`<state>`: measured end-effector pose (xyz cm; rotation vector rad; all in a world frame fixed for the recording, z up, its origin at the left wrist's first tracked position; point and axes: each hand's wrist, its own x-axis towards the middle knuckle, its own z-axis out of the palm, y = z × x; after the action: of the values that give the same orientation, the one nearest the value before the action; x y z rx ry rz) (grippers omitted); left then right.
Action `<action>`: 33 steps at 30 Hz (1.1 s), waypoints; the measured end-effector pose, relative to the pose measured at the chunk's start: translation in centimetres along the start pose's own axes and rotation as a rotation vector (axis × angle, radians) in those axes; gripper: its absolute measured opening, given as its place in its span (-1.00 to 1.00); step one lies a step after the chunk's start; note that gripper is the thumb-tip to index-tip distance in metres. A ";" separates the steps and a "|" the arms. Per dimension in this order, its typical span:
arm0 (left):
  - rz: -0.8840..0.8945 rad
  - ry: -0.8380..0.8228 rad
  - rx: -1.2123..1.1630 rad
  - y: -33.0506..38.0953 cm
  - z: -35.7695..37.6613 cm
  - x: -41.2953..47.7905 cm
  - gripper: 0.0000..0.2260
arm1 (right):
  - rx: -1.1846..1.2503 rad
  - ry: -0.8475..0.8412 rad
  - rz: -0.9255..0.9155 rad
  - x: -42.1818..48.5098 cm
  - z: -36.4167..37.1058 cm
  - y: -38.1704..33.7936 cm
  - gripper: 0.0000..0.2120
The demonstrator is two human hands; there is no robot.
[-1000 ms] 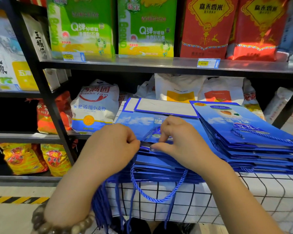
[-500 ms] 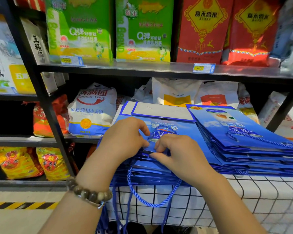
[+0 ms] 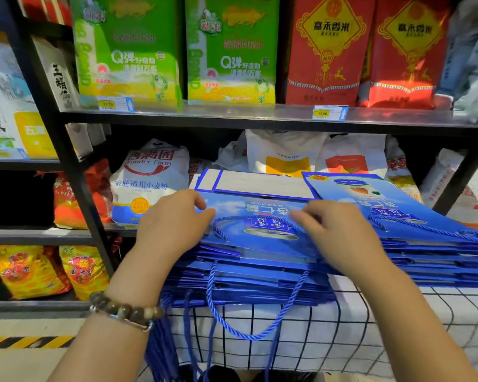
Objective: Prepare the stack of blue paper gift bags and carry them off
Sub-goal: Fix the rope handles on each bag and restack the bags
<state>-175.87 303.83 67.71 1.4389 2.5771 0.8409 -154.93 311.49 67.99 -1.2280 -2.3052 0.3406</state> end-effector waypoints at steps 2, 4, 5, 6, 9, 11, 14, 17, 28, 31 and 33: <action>-0.019 -0.032 0.047 -0.2 -0.1 0.0 -0.78 | -0.182 -0.009 0.155 0.8 -0.6 1.8 -0.70; -0.021 -0.084 0.052 -0.2 -0.1 -0.1 -0.76 | -0.340 -0.147 0.244 1.2 -0.2 2.9 -0.68; -0.020 -0.103 0.050 -0.2 -0.1 0.0 -0.76 | -0.382 -0.209 0.273 1.3 0.1 3.1 -0.64; -0.019 -0.117 0.049 -0.1 -0.2 0.0 -0.76 | -0.395 -0.249 0.296 1.3 0.5 3.1 -0.60; -0.015 -0.155 0.061 -0.1 -0.3 0.2 -0.72 | -0.323 -0.273 0.331 1.6 0.8 3.0 -0.57; -0.010 -0.176 0.023 -0.3 -0.3 0.1 -0.71 | -0.260 -0.232 0.320 1.7 0.7 3.0 -0.59; 0.009 -0.123 -0.051 -0.3 -0.7 -0.3 -0.72 | -0.221 -0.128 0.263 2.0 0.0 2.7 -0.55; 0.059 -0.021 -0.061 0.9 -1.6 -0.6 -0.76 | -0.186 -0.012 0.198 2.6 -1.6 2.9 -0.54; 0.385 -0.053 -0.041 15.3 2.6 1.6 -0.69 | -0.257 0.160 0.161 5.3 -12.0 15.4 -0.60; 0.443 -0.155 -0.048 18.7 5.7 1.8 -0.71 | -0.293 0.130 0.264 5.1 -13.4 18.9 -0.55; 0.449 -0.202 -0.041 20.1 7.8 2.0 -0.71 | -0.318 0.079 0.309 4.9 -13.6 20.8 -0.57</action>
<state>-159.07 317.01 71.40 2.0109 2.1097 0.7348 -135.35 327.05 71.85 -1.7285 -2.1568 0.0256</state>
